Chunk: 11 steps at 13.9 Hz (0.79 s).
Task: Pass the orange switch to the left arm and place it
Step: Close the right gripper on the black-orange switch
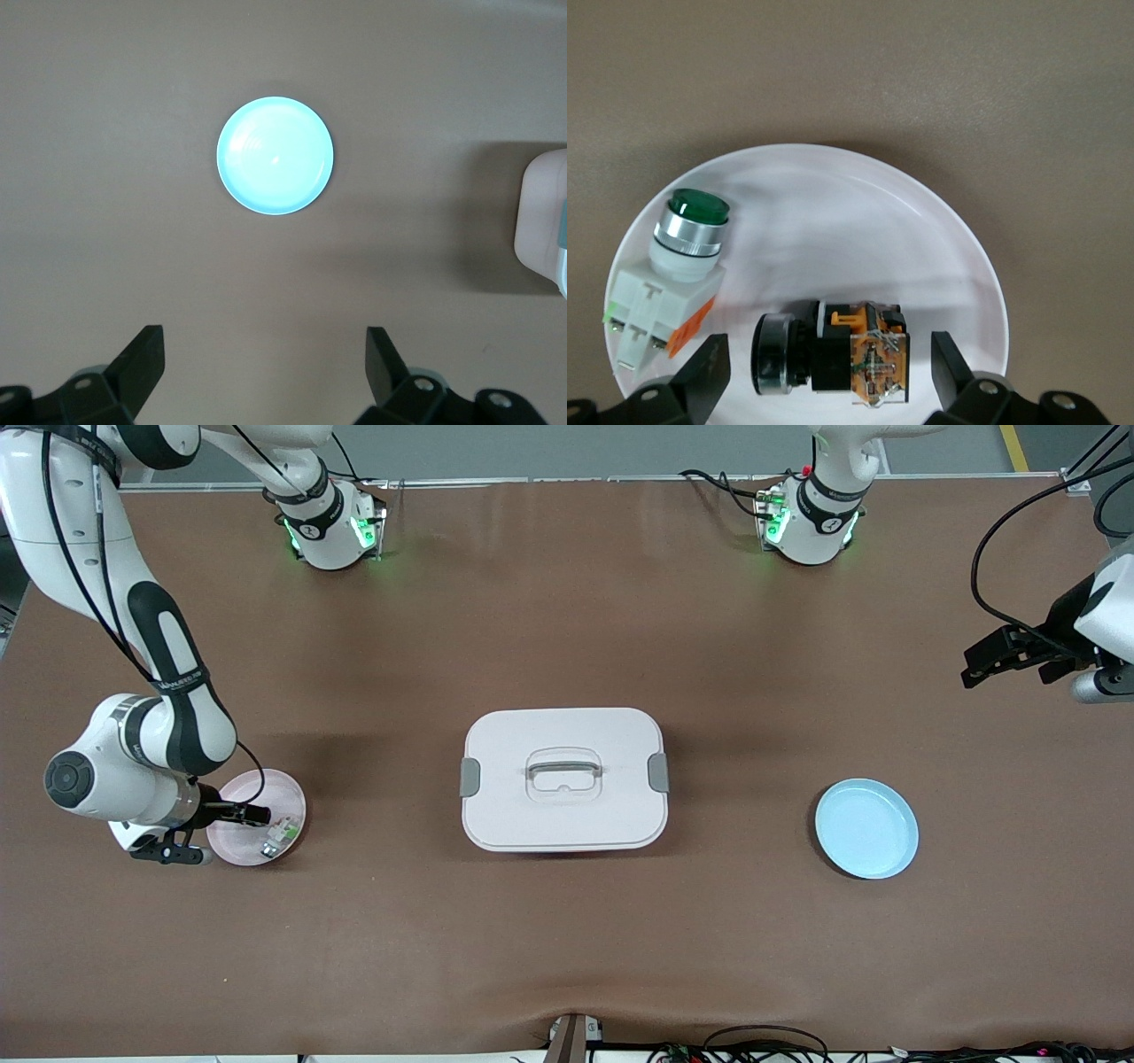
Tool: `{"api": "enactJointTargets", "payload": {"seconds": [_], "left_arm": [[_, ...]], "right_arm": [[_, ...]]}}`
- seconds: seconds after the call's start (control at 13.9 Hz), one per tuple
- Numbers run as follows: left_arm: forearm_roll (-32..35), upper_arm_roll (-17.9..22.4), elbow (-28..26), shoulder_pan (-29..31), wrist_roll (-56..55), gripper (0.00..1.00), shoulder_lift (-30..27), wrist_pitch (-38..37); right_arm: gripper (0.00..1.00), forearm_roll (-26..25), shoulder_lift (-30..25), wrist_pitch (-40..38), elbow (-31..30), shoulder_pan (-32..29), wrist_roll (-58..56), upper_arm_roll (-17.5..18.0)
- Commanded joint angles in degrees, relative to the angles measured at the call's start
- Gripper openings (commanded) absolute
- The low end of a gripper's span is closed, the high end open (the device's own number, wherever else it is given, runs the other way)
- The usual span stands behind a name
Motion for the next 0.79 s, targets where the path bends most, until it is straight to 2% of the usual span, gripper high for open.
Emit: {"api": "enactJointTargets", "payload": {"seconds": [0.0,0.72], "left_arm": [[-0.36,-0.01,1.28,0.19,1.11,1.0,0.41,-0.69],[-0.54,-0.01,1.28,0.2,1.11,1.0,0.5,-0.69]], "right_arm": [[1.0,0.84,-0.63,0.94,-0.85,-0.4,-1.2,0.28],[1.0,0.84,0.07,1.65,-1.11,-0.67,-2.35,0.28]]}}
